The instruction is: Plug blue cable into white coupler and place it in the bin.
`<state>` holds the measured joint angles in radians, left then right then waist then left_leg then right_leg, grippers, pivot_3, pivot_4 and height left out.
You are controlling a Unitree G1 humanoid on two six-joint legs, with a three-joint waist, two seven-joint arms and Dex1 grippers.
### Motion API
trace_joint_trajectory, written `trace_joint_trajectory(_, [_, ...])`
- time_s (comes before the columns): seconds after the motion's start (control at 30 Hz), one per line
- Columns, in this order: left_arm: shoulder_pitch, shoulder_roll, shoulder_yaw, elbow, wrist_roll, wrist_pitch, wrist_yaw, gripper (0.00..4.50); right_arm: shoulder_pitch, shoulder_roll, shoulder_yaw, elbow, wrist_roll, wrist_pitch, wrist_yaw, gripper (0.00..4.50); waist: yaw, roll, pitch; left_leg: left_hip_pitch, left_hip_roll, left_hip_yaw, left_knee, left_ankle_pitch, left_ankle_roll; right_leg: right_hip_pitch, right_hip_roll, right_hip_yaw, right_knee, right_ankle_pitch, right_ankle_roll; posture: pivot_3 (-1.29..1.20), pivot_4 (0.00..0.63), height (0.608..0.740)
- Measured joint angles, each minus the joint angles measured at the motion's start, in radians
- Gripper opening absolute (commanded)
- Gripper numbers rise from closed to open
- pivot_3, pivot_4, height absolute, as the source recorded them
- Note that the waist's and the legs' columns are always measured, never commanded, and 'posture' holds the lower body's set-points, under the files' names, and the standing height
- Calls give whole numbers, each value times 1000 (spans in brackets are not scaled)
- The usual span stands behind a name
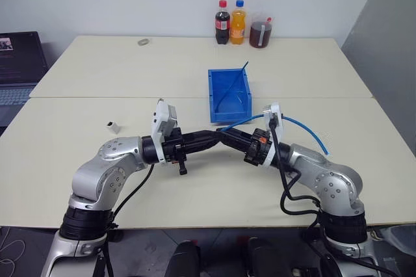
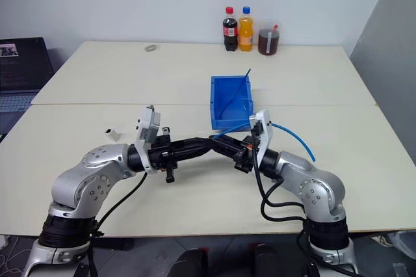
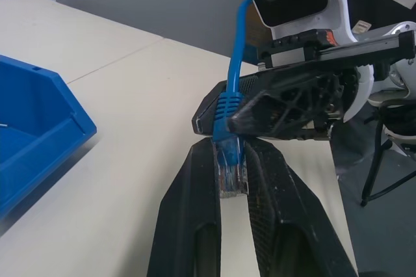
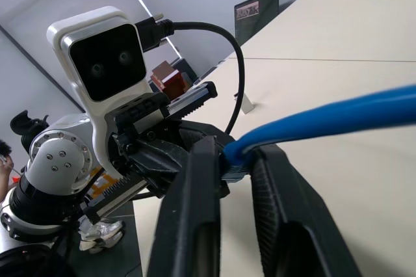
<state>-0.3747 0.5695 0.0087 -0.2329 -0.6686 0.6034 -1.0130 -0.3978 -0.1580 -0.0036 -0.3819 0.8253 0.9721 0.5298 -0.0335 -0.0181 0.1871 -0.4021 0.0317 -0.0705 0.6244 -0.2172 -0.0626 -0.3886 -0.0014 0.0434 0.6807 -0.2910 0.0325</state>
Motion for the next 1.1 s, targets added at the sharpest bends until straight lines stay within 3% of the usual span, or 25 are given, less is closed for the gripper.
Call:
trace_joint_trajectory(0.3, [2,-6,-3,0,1,-4,-5,260,-1,-20,-9,3,41,20,0,124,0,0,0,0,0,0,0,0,0,0,0,0,0,0,0,0,150,740])
trace_joint_trajectory(0.37, [2,-6,-4,1,3,-6,-7,962,-1,-22,-8,3,42,20,0,115,0,0,0,0,0,0,0,0,0,0,0,0,0,0,0,0,150,740])
trace_joint_trajectory(0.47, [4,0,-5,13,17,-25,-10,1635,-1,-25,0,3,44,23,0,110,0,0,0,0,0,0,0,0,0,0,0,0,0,0,0,0,150,740])
trace_joint_trajectory(0.67, [25,28,-5,14,38,-28,-10,2865,-1,-34,29,3,44,24,3,109,0,0,0,0,0,0,-1,0,0,0,0,0,0,0,0,0,150,740])
trace_joint_trajectory(0.93, [168,94,28,-16,54,-28,3,4488,-3,-59,50,4,37,-12,35,108,-1,0,0,0,0,0,-1,0,0,-1,0,0,-1,-1,-1,0,150,740])
trace_joint_trajectory(1.1, [247,115,89,-37,39,-1,28,4500,-11,-79,67,17,-21,-80,44,108,-1,0,0,0,0,0,-2,0,0,-1,-1,0,-1,-1,-1,0,150,740])
